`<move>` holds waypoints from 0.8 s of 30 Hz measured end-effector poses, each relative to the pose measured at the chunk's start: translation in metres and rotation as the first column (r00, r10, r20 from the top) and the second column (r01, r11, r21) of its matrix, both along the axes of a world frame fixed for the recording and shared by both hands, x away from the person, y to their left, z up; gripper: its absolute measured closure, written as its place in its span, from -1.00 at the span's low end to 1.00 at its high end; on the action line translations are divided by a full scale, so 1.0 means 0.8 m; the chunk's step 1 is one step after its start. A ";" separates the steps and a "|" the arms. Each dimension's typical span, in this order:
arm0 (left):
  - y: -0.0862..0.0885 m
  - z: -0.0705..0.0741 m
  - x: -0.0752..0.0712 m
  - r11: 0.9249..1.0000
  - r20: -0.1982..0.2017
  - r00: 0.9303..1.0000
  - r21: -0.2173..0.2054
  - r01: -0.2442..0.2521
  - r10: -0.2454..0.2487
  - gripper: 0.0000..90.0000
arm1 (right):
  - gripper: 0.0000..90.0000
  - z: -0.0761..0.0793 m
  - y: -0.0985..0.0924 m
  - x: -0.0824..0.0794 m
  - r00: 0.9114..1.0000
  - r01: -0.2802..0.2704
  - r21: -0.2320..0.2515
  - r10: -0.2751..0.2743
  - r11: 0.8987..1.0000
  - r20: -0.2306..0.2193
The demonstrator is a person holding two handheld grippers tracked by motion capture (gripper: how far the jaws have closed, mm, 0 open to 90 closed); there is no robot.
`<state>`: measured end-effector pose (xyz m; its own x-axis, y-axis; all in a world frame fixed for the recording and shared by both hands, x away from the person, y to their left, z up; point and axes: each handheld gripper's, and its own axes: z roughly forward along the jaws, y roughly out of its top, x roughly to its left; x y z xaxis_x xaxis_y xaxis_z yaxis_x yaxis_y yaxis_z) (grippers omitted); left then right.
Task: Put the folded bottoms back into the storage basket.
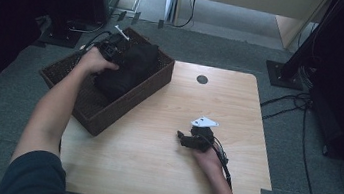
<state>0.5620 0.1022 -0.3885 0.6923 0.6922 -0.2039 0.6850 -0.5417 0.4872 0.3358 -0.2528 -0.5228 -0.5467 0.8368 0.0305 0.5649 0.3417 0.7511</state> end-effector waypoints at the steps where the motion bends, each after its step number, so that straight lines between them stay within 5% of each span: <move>1: -0.001 0.003 -0.002 1.000 0.000 1.000 -0.012 0.010 -0.010 0.67 | -0.38 0.000 0.000 0.000 1.000 0.000 0.000 0.000 1.000 0.000; 9: -0.003 -0.020 0.010 1.000 -0.031 1.000 -0.002 0.004 -0.004 0.66 | -0.38 0.000 0.000 0.000 1.000 0.003 0.000 -0.003 1.000 0.002; 13: 0.007 -0.034 0.019 1.000 -0.014 1.000 -0.005 -0.007 0.007 0.63 | -0.38 0.000 0.000 0.000 1.000 0.004 0.000 -0.004 1.000 0.002; 19: 0.011 -0.046 0.024 0.997 -0.015 0.998 0.041 -0.066 0.067 0.02 | -0.38 0.000 0.000 0.000 1.000 0.004 0.000 -0.004 1.000 0.002; 24: 0.018 -0.042 0.023 0.994 -0.005 0.994 0.008 -0.107 0.107 -0.10 | -0.38 0.000 0.001 0.000 1.000 0.005 0.001 -0.005 1.000 0.000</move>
